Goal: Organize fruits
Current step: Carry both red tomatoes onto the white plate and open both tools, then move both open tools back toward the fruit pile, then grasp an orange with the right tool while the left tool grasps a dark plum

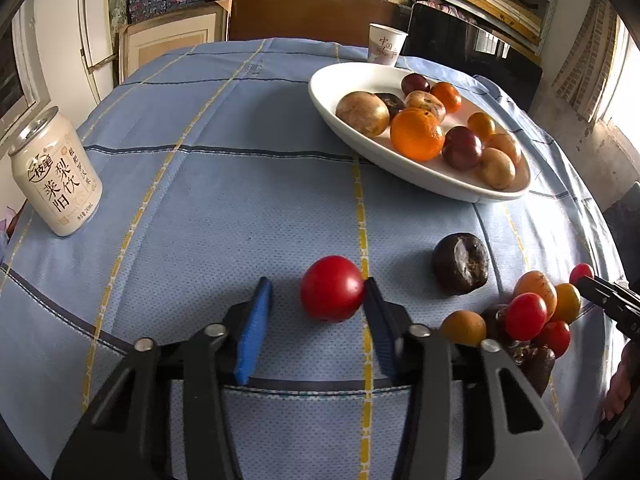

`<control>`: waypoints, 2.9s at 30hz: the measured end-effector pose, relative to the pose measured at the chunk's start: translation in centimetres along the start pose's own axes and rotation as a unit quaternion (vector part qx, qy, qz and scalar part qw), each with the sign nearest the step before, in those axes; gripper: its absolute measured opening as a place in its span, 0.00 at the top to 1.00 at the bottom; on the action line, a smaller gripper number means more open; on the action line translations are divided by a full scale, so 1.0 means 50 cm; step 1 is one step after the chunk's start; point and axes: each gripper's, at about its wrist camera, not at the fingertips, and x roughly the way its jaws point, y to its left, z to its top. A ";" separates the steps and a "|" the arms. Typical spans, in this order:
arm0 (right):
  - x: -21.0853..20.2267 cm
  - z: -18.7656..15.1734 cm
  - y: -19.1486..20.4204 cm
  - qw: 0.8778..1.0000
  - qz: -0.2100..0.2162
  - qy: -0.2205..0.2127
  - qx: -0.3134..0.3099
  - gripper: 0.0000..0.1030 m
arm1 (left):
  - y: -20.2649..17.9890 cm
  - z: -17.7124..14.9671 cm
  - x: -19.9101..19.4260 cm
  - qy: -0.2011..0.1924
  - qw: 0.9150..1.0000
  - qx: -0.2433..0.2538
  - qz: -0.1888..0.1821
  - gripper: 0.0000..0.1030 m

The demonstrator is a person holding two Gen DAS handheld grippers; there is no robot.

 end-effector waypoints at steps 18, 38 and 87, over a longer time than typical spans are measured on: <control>-0.019 0.039 0.048 0.998 0.020 -0.048 -0.019 0.71 | -0.036 0.044 -0.052 -0.055 0.997 0.006 -0.049 0.71; 0.121 0.192 0.173 0.995 0.024 -0.050 -0.077 0.63 | -0.124 0.190 0.048 -0.080 0.996 0.040 -0.032 0.32; 0.009 0.002 0.076 0.995 0.077 0.026 -0.057 0.50 | -0.021 -0.005 -0.052 -0.046 0.999 -0.004 -0.001 0.04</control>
